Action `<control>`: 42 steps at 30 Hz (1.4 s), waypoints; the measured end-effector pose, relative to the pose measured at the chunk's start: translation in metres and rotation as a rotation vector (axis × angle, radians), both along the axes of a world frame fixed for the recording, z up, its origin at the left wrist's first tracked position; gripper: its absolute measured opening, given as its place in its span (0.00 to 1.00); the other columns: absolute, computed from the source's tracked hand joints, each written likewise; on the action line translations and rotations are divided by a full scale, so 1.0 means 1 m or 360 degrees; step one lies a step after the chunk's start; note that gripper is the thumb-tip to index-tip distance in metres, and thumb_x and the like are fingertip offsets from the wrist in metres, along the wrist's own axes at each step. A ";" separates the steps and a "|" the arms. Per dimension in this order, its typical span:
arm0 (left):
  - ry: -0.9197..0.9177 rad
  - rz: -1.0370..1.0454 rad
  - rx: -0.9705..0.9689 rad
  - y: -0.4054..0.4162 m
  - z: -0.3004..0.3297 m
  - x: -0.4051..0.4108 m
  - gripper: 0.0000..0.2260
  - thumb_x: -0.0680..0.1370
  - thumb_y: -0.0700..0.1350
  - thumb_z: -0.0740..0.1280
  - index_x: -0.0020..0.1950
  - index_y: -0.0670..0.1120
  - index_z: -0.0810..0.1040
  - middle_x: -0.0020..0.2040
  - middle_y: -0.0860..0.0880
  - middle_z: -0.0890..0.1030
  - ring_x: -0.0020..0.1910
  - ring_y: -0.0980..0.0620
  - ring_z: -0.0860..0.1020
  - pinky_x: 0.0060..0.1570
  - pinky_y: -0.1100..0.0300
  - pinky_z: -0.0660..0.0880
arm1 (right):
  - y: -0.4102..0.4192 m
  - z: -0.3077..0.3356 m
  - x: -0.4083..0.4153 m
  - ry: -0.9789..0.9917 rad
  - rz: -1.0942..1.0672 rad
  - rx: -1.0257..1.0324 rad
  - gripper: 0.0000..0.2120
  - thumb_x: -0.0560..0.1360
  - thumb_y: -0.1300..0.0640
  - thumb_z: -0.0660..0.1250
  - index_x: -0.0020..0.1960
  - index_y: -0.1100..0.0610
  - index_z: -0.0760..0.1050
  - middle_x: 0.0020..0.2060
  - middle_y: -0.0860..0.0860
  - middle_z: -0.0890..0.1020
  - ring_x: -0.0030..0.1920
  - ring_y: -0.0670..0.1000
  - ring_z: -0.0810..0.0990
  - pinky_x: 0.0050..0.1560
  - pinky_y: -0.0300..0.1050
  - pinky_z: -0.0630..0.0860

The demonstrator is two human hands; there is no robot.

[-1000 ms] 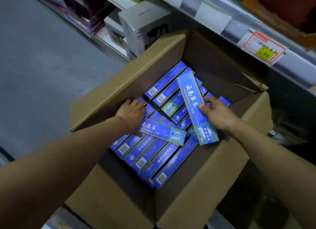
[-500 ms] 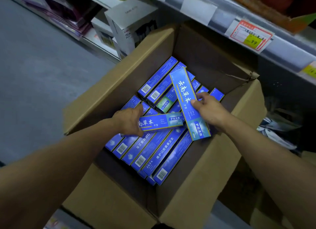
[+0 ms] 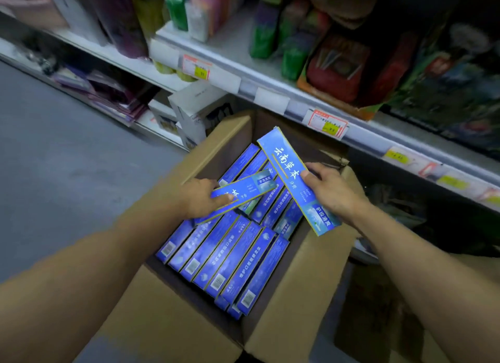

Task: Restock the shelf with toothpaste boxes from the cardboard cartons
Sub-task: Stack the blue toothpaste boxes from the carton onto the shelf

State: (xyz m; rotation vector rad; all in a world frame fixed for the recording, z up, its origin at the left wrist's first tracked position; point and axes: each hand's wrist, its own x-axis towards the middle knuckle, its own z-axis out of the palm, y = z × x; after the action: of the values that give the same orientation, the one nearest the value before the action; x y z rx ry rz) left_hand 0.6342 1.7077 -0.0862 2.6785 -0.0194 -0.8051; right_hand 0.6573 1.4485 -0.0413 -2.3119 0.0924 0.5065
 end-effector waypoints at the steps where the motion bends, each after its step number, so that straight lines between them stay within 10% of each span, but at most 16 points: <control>1: 0.0002 0.0006 -0.0053 -0.002 0.014 0.001 0.23 0.77 0.63 0.58 0.59 0.46 0.74 0.57 0.43 0.78 0.56 0.43 0.76 0.53 0.55 0.71 | -0.006 0.012 -0.002 -0.0017 -0.0002 0.0008 0.16 0.80 0.50 0.59 0.65 0.55 0.72 0.58 0.51 0.79 0.56 0.51 0.77 0.59 0.43 0.70; 9: -0.0155 0.0200 -0.0415 -0.046 0.115 -0.001 0.17 0.78 0.55 0.63 0.56 0.42 0.74 0.52 0.44 0.79 0.52 0.46 0.77 0.54 0.53 0.72 | -0.073 0.109 -0.017 -0.0251 0.0082 0.0039 0.13 0.80 0.52 0.58 0.61 0.55 0.74 0.51 0.52 0.80 0.48 0.50 0.77 0.52 0.45 0.71; 14: -0.0297 0.0245 -0.0539 -0.102 0.180 -0.012 0.05 0.80 0.44 0.62 0.50 0.44 0.68 0.39 0.49 0.72 0.37 0.54 0.70 0.31 0.71 0.65 | -0.135 0.169 -0.026 -0.0497 0.0168 -0.0074 0.14 0.81 0.56 0.57 0.63 0.58 0.73 0.55 0.52 0.79 0.51 0.49 0.75 0.45 0.38 0.63; 35: -0.0889 -0.0178 -0.0685 -0.295 0.366 0.045 0.08 0.77 0.40 0.67 0.54 0.43 0.73 0.49 0.44 0.79 0.44 0.51 0.74 0.43 0.60 0.70 | -0.387 0.336 -0.038 -0.1020 0.0106 -0.0562 0.14 0.80 0.52 0.56 0.57 0.56 0.76 0.53 0.53 0.81 0.50 0.54 0.78 0.54 0.52 0.72; 42: -0.1001 -0.0418 -0.0454 -0.318 0.390 0.122 0.11 0.77 0.43 0.67 0.58 0.45 0.73 0.55 0.46 0.80 0.51 0.48 0.77 0.55 0.54 0.71 | -0.414 0.351 0.008 -0.0998 -0.0028 -0.0856 0.15 0.80 0.54 0.59 0.64 0.57 0.73 0.60 0.55 0.78 0.58 0.57 0.75 0.50 0.43 0.67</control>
State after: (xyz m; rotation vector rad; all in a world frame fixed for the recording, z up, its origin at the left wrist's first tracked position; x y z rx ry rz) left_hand 0.7561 1.3899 0.3036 2.5615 -0.5971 0.0122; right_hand 0.6656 1.0346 0.3099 -2.8802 -0.0651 -0.3111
